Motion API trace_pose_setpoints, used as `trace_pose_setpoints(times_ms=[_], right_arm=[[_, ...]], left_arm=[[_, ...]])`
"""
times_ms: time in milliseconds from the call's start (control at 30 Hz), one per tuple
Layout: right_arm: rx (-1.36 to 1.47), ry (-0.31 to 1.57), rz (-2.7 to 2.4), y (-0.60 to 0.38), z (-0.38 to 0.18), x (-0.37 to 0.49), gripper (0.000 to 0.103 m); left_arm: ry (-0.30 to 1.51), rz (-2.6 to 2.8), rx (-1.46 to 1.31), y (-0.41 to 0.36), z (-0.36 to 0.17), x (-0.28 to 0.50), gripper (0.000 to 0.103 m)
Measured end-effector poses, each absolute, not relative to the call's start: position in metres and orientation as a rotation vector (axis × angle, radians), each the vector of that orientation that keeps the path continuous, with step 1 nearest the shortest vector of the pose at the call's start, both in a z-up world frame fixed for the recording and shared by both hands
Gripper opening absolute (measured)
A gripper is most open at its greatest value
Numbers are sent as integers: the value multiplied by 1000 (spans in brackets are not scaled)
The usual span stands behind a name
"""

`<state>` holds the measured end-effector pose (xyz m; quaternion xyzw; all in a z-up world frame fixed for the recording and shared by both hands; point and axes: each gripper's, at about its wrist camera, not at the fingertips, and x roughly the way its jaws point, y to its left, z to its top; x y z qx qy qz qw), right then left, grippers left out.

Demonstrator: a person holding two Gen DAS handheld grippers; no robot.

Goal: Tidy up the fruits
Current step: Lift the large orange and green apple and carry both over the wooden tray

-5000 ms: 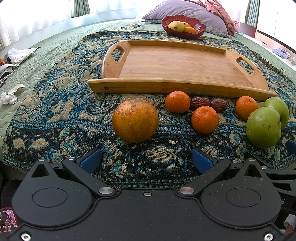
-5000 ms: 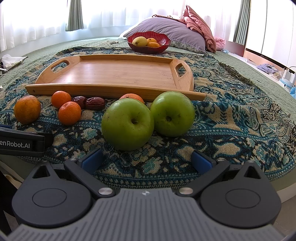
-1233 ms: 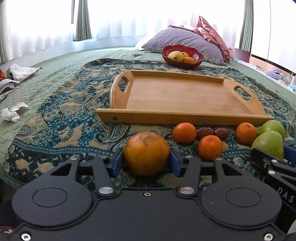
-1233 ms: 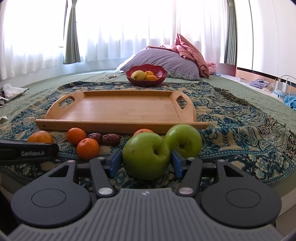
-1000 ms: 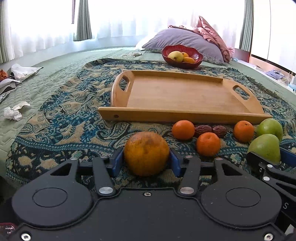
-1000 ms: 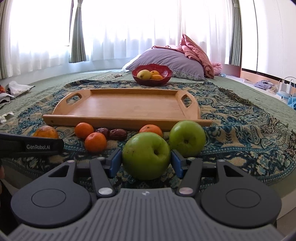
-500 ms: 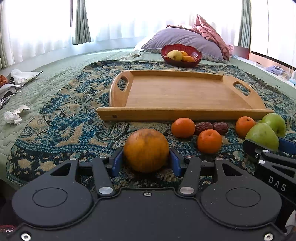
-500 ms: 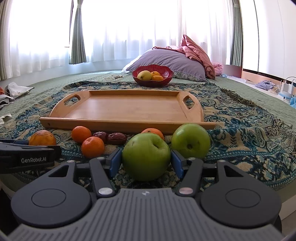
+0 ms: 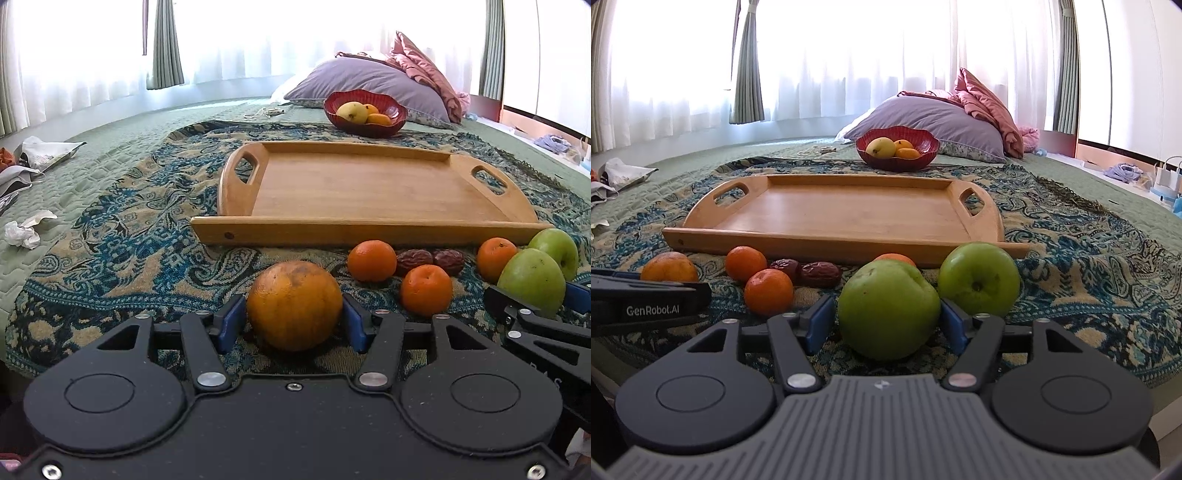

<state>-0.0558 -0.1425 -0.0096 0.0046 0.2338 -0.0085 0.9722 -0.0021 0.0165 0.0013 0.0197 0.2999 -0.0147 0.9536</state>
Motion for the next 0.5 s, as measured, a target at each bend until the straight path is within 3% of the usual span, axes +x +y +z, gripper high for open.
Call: trace_pose_setpoints(times_ms=[167, 267, 500], right_arm=[[-18, 472, -14, -140, -15, -52, 68], [-18, 465, -23, -141, -15, -52, 61], [-10, 437, 14, -145, -8, -60, 61]], left_arm=[[599, -28, 61, 13, 2, -3, 49], [589, -23, 79, 9, 4, -6, 49], [570, -46, 79, 5, 15, -10, 49]])
